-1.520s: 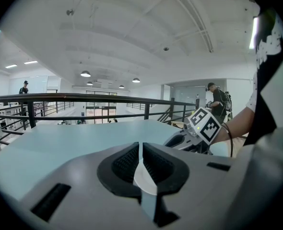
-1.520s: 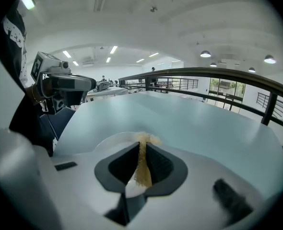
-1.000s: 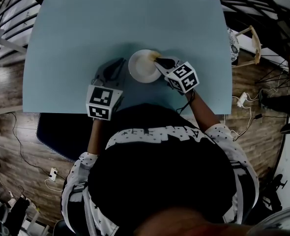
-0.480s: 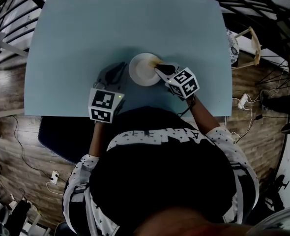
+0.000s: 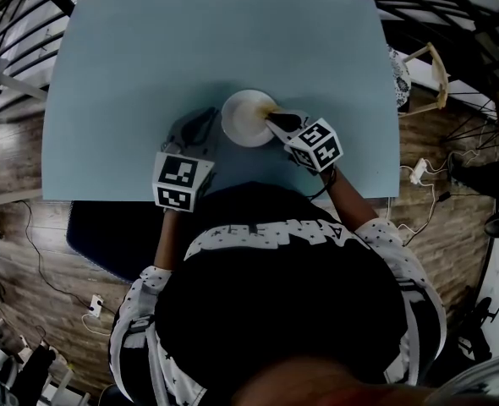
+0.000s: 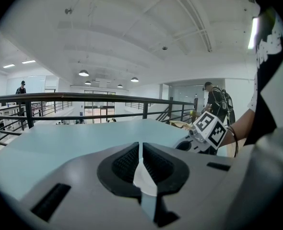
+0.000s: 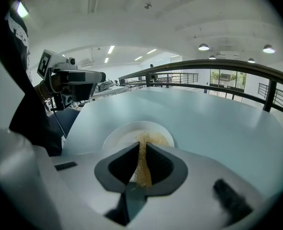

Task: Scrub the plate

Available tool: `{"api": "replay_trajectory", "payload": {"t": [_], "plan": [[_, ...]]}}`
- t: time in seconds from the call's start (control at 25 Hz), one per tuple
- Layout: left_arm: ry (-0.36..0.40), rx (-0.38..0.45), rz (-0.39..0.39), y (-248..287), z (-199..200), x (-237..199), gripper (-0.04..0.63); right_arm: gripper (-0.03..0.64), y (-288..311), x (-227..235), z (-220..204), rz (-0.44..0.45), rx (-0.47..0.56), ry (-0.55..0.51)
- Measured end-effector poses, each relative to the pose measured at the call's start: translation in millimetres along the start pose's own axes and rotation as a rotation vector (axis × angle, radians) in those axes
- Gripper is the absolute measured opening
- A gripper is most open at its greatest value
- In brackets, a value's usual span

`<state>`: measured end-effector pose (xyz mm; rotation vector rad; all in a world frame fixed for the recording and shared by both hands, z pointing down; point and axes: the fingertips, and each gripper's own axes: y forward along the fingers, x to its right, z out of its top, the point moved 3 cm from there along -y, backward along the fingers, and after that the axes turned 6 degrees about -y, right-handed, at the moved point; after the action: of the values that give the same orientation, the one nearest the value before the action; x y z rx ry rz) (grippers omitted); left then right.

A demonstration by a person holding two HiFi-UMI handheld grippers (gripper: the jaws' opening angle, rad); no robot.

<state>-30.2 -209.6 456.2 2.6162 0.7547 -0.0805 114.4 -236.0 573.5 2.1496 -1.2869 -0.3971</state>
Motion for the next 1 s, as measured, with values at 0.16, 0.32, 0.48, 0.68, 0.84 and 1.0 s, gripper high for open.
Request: {"api": "replay_trajectory", "payload": {"t": [0.16,0.32,0.48,0.68,0.84,1.0], "plan": [[0.003,-0.001,-0.003,-0.1,-0.1,2.5,0.015,0.052,-2.8,-2.0,-2.5,0.001,-0.006,0.001],[0.003,0.005,0.010,-1.1,0.8,1.4,0.015,0.051,-4.4,-5.6,-3.9,0.007,-0.008,0.010],[0.002,0.001,0.011,-0.6,-0.6,0.4,0.015,0.051,-5.3,-9.0,-5.5,0.012,-0.010,0.013],[0.003,-0.001,0.015,-0.4,-1.9,0.7,0.015,0.052,-6.6,-14.1,-7.1,0.017,-0.009,0.025],[0.005,0.000,0.014,1.2,-2.5,0.9,0.015,0.052,-7.1,-19.3,-7.3,0.025,-0.007,0.029],[0.004,-0.001,0.006,3.3,-3.8,7.3,0.015,0.052,-10.3,-23.1,-6.4,0.020,0.006,0.037]]}}
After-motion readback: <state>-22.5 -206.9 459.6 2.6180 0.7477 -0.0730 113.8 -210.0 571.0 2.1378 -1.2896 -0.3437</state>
